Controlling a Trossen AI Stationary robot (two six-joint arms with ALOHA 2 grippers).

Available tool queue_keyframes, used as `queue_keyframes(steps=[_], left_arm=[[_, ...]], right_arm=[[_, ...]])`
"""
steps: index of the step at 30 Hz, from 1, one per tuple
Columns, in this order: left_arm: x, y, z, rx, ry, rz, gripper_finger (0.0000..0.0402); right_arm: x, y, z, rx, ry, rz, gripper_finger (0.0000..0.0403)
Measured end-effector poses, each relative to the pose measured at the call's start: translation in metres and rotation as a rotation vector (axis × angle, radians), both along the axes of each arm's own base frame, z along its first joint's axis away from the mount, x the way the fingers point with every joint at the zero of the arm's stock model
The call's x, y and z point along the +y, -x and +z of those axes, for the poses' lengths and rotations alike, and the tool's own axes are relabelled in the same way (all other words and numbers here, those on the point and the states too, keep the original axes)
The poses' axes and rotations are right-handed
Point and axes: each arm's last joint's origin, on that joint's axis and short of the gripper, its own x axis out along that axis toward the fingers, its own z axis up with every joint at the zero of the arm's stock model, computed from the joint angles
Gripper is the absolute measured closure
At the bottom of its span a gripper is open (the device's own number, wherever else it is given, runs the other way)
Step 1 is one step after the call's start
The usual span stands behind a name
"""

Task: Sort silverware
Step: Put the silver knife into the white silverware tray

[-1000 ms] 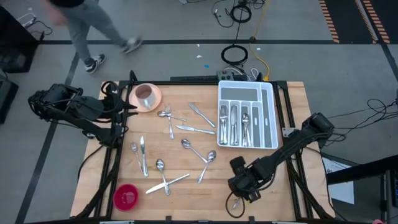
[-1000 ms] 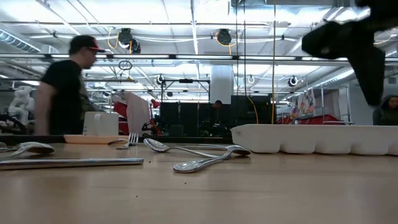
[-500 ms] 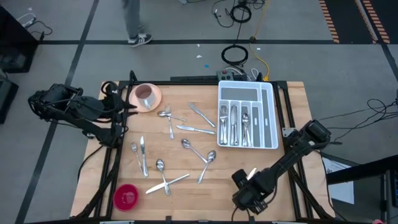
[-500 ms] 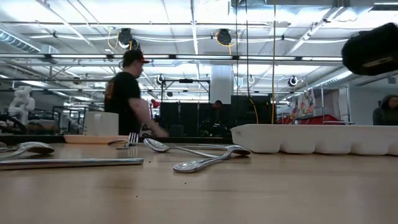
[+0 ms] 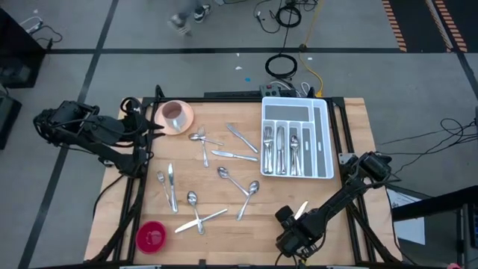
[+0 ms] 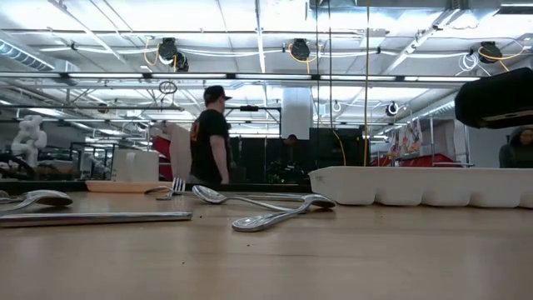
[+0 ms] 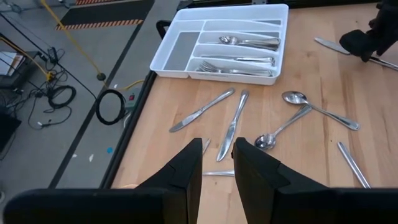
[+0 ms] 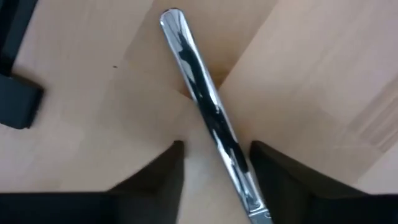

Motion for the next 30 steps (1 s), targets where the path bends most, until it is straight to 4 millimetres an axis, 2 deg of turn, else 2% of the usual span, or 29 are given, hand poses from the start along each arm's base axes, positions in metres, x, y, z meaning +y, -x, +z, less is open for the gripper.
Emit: queue_keyframes(steps=[5,7,14,22,30], left_arm=[[0.000,0.000,0.000,-0.001,-0.001,0.001,0.0305],[0.000,0.000,0.000,0.000,-0.001,0.001,0.0305],[0.000,0.000,0.000,0.000,-0.002,0.000,0.0305],[0.000,0.000,0.000,0.002,-0.003,0.000,0.0305],[0.000,0.000,0.000,0.009,-0.022,-0.016,0.0305]], right_arm=[[-0.001,-0.001,-0.001,-0.010,0.000,0.024,0.0355],[-0.001,-0.001,-0.001,-0.013,-0.002,0.022,0.0387],[-0.005,-0.007,0.003,0.009,-0.024,-0.096,0.0399],[-0.002,-0.020,0.026,0.009,-0.006,-0.187,0.0402],[-0.002,-0.030,0.047,-0.067,0.066,-0.273,0.0403]])
